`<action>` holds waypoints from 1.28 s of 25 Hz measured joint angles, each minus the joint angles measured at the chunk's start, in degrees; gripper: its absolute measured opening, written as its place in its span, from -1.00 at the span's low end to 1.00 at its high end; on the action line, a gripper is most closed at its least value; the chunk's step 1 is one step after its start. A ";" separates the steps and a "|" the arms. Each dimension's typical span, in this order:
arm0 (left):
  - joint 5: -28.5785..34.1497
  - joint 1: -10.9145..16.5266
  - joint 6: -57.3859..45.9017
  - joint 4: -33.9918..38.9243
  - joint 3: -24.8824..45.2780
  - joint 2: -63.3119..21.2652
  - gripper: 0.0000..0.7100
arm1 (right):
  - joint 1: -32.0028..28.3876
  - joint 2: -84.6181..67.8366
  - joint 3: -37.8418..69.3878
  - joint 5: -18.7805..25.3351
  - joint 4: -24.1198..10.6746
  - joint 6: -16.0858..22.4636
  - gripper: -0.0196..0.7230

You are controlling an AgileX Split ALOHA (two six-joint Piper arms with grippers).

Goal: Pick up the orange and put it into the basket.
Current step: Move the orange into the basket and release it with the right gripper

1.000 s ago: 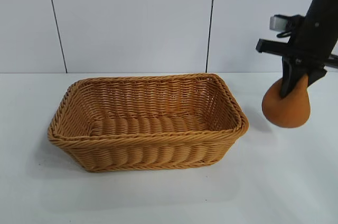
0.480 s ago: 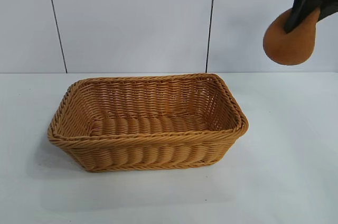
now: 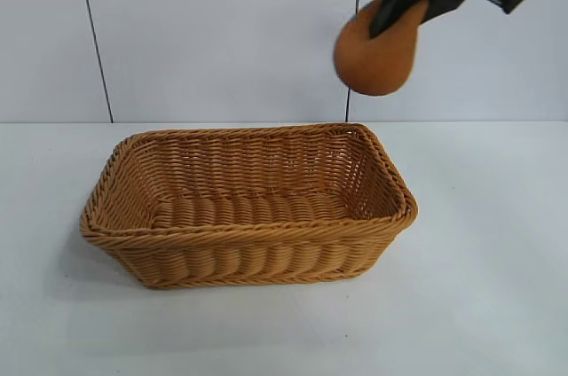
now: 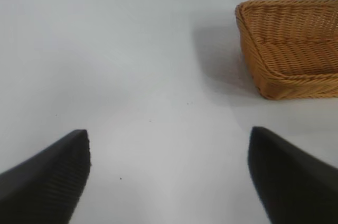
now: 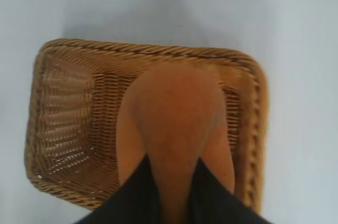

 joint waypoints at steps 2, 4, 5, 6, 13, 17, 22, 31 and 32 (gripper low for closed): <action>0.00 0.00 0.00 0.00 0.00 0.00 0.64 | 4.01 0.00 0.00 -2.70 0.00 0.23 -0.86; 0.00 0.00 0.00 0.00 0.00 0.00 0.64 | 7.16 0.51 0.00 -4.94 -0.05 0.40 -0.86; 0.00 0.00 0.00 0.00 0.00 0.00 0.64 | 8.57 1.14 0.00 -6.27 -0.05 0.40 -0.86; 0.00 0.00 0.00 0.00 0.00 0.00 0.64 | 9.74 1.83 0.00 -7.19 -0.19 0.44 -0.86; 0.00 0.00 0.00 0.00 0.00 0.00 0.64 | 13.15 12.07 0.12 -11.47 -0.80 0.63 -0.86; 0.00 0.00 0.00 0.18 0.00 0.00 0.64 | 13.28 17.35 0.18 -12.09 -0.85 1.26 -0.86; 0.00 0.00 0.00 1.03 0.00 0.00 0.64 | 13.28 18.77 0.31 -12.10 -0.91 1.39 -0.72; 0.00 0.00 0.00 1.20 0.00 0.00 0.64 | 13.28 15.52 -3.83 -4.87 -7.39 1.71 0.87; 0.00 0.00 0.00 1.20 0.00 0.00 0.64 | 13.28 15.34 -5.72 -2.12 -9.13 2.42 0.89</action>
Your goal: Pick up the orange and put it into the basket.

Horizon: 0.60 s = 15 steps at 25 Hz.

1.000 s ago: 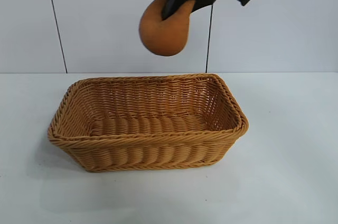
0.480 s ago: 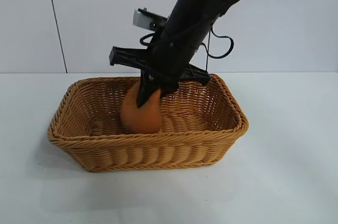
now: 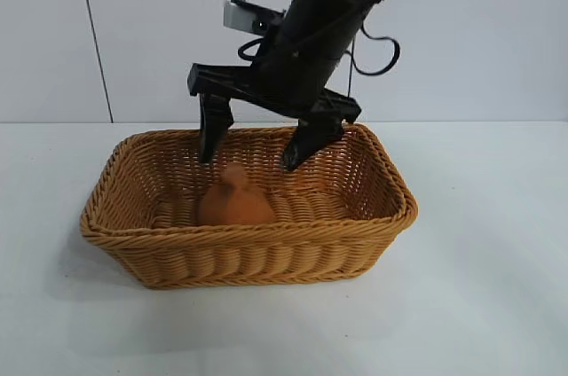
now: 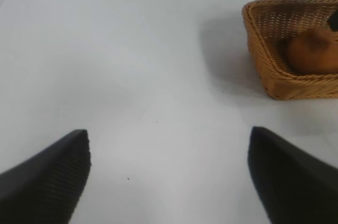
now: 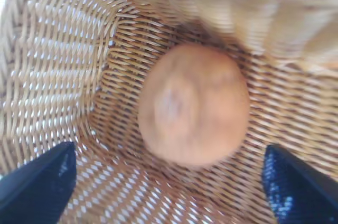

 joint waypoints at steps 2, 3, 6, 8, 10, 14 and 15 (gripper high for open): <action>0.00 0.00 0.00 0.00 0.00 0.00 0.64 | 0.00 -0.19 -4.98 5.69 -4.96 1.99 0.90; 0.00 0.00 0.00 0.00 0.00 0.00 0.64 | 0.00 -0.24 -7.82 8.77 -7.21 3.10 0.91; 0.00 0.00 0.00 0.00 0.00 0.00 0.64 | 0.00 -0.38 -15.07 16.37 -14.66 5.44 0.92; 0.00 0.00 0.00 0.00 0.00 0.00 0.64 | -0.28 -0.60 -18.92 18.15 -17.42 6.64 0.92; 0.00 0.00 0.00 0.00 0.00 0.00 0.64 | -1.14 -0.74 -20.59 18.36 -17.88 7.85 0.92; 0.00 0.00 0.00 0.00 0.00 0.00 0.64 | -4.15 -0.69 -21.12 18.77 -18.28 8.50 0.92; 0.00 0.00 0.00 0.00 0.00 0.00 0.64 | -5.29 -0.69 -21.12 18.83 -18.28 8.50 0.92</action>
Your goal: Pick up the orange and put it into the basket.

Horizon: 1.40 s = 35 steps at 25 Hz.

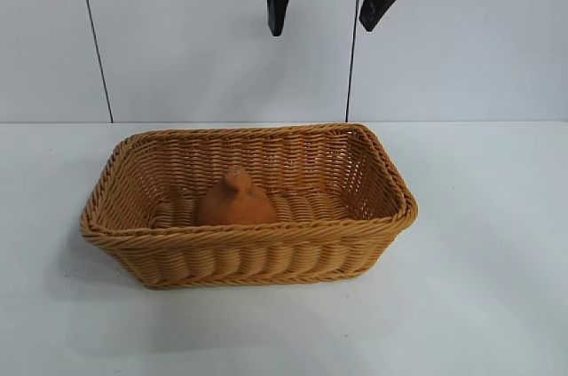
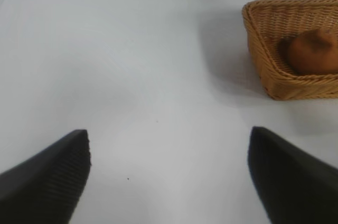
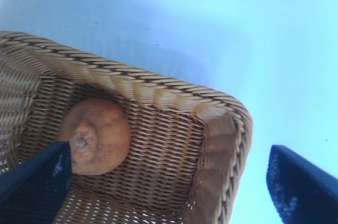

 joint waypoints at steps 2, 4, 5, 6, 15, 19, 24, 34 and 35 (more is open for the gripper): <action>0.00 0.00 0.00 0.00 0.00 0.00 0.64 | -2.68 0.00 0.00 0.00 0.00 -0.06 0.92; 0.00 0.00 0.00 0.00 0.00 0.00 0.64 | -6.38 0.05 0.00 0.00 -0.28 -0.19 0.92; 0.00 0.00 0.00 0.00 0.00 0.00 0.64 | -8.13 0.11 -0.02 0.00 -0.56 -0.39 0.92; 0.00 0.00 0.00 0.00 0.00 0.00 0.64 | -10.34 0.17 -0.07 0.00 -0.74 -0.67 0.92; 0.00 0.00 0.00 -0.82 0.00 0.00 0.64 | -25.31 1.25 -0.07 0.00 1.09 -2.22 0.92; 0.00 0.00 0.00 -0.87 0.00 0.00 0.64 | -26.50 0.67 2.54 -0.12 2.24 -2.73 0.92; 0.00 0.00 0.00 -0.94 0.00 0.00 0.64 | -26.50 -4.23 15.55 -0.13 4.36 -5.15 0.92; 0.00 0.00 0.00 -0.99 0.00 0.00 0.64 | -26.50 -30.66 52.71 0.39 5.76 -7.61 0.92; 0.00 0.00 0.00 -0.99 0.00 0.00 0.64 | -26.50 -33.75 56.27 0.39 5.76 -7.68 0.92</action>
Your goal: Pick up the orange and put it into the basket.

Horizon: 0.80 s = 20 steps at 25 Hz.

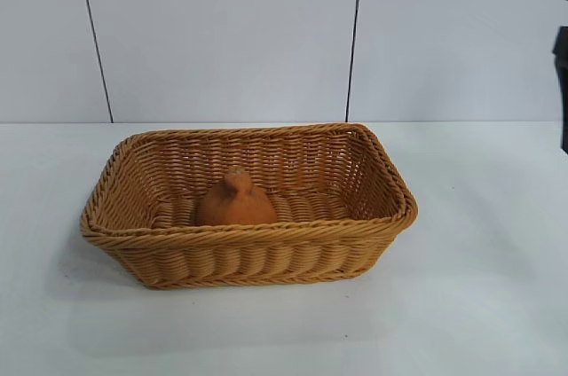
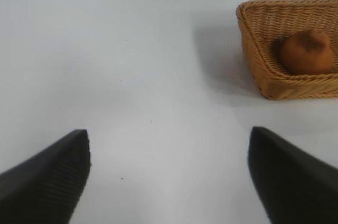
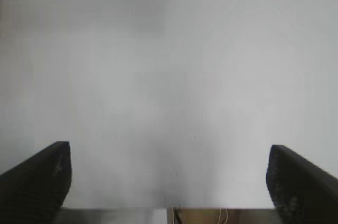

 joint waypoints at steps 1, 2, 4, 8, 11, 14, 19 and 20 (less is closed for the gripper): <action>0.00 0.00 0.00 0.00 0.00 0.00 0.64 | 0.00 -3.18 3.56 0.00 0.00 -0.44 0.92; 0.00 0.00 0.00 0.00 0.00 0.00 0.64 | 0.00 -5.81 6.51 0.00 0.00 -0.44 0.92; 0.00 0.00 0.00 0.00 0.00 0.00 0.64 | 0.00 -11.64 13.02 -1.72 0.00 -0.76 0.92; 0.00 0.00 0.00 0.00 0.00 0.00 0.64 | 0.00 -24.25 25.64 -6.74 0.14 -0.96 0.92; 0.00 0.00 0.00 0.00 0.00 0.00 0.64 | 0.00 -33.28 31.27 -9.25 0.67 -0.96 0.92; 0.00 0.00 0.00 0.00 0.00 0.00 0.64 | 0.00 -43.59 31.59 -11.17 2.27 -0.96 0.92; 0.00 0.00 0.00 0.00 0.00 0.00 0.64 | 0.00 -63.19 31.72 -11.49 2.66 -0.96 0.92; 0.00 0.00 0.00 0.00 0.00 0.00 0.64 | 0.00 -66.29 31.72 -11.44 2.66 -0.98 0.92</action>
